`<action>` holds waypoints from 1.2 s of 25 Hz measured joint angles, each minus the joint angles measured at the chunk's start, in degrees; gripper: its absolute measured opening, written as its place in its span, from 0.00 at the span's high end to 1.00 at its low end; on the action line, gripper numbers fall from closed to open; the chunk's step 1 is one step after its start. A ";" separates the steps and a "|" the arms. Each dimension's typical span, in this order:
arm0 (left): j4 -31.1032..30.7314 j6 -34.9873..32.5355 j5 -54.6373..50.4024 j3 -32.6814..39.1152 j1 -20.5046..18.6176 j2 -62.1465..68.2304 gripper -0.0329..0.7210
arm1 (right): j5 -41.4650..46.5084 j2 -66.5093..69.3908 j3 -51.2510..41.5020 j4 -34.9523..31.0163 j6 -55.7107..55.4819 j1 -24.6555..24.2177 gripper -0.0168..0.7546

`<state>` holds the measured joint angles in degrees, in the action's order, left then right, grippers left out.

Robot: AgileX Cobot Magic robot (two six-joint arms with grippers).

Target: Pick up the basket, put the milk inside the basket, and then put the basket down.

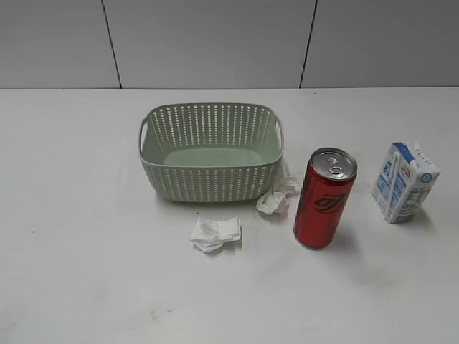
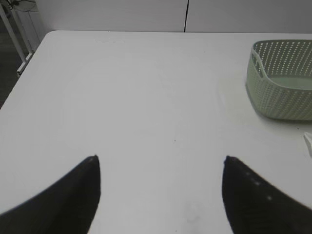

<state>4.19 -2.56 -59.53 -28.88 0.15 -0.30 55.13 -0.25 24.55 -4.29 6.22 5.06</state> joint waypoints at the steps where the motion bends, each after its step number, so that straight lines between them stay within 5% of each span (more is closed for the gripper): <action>1: 0.00 0.00 0.00 0.00 0.00 0.00 0.18 | 0.00 0.00 0.00 0.00 0.00 0.00 0.21; 30: -0.06 0.00 0.00 0.00 0.00 0.00 0.18 | 0.05 0.00 0.00 0.00 0.00 0.00 0.21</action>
<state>4.13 -2.56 -59.53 -28.88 0.15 -0.30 55.18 -0.25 24.55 -4.29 6.22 5.06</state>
